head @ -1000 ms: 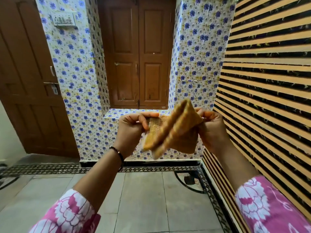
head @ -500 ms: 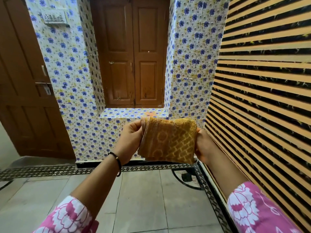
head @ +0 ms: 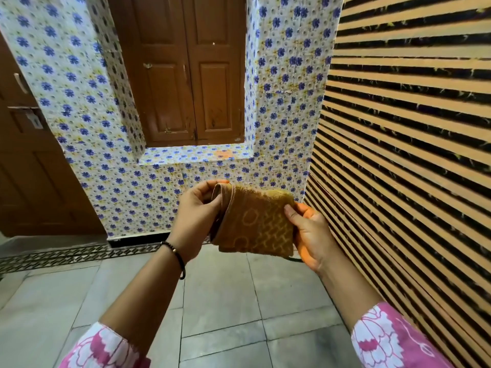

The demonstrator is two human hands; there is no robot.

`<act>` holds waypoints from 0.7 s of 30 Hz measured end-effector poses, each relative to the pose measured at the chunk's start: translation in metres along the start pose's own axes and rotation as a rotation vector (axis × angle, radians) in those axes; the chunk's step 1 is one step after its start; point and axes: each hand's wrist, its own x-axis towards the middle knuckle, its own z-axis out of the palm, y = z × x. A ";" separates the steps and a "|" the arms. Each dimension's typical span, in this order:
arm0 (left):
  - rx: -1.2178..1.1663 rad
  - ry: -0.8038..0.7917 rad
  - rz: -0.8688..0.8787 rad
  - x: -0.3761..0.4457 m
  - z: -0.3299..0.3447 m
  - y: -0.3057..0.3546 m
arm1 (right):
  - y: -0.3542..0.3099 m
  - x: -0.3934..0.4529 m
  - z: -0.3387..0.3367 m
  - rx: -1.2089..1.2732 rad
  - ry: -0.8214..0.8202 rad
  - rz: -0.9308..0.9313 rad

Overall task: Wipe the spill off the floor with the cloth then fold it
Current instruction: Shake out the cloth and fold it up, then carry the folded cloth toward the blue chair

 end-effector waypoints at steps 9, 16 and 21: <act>0.014 -0.254 -0.297 -0.028 0.007 -0.042 | 0.029 -0.033 -0.003 -0.393 0.398 -0.228; -0.320 -0.490 -0.635 -0.085 0.070 -0.064 | 0.028 -0.128 -0.088 -0.093 0.432 -0.025; -0.256 -0.837 -0.591 -0.156 0.133 -0.071 | 0.020 -0.249 -0.146 0.165 0.388 -0.087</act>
